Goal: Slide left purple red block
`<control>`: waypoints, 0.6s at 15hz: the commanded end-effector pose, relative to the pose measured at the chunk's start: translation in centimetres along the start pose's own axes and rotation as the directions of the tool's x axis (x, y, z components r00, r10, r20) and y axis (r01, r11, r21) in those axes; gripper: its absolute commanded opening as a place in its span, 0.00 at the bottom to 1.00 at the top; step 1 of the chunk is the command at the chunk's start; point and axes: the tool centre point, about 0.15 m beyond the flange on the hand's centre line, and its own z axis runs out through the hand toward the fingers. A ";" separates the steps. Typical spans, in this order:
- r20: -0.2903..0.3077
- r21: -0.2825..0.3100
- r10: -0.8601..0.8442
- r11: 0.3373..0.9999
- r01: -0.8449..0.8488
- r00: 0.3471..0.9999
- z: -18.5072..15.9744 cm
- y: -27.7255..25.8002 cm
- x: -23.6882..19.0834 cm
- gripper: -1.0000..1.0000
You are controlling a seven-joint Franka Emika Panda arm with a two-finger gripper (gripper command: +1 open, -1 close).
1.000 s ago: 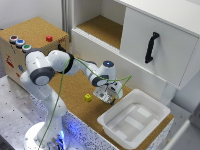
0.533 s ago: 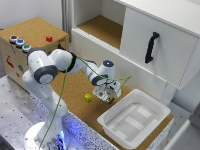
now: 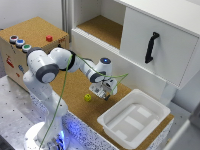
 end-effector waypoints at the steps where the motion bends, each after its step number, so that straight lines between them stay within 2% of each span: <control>1: 0.052 -0.019 0.030 0.999 -0.029 0.998 -0.4 -3.2 0.5 0.00; 2: 0.053 -0.043 0.034 0.999 -0.032 0.998 -0.5 -3.0 0.1 0.00; 5: 0.049 -0.060 0.066 0.996 -0.063 0.997 -0.2 -1.4 -0.2 0.00; 9: -0.004 -0.072 0.073 0.995 -0.073 0.997 -1.5 1.7 -0.6 0.00</control>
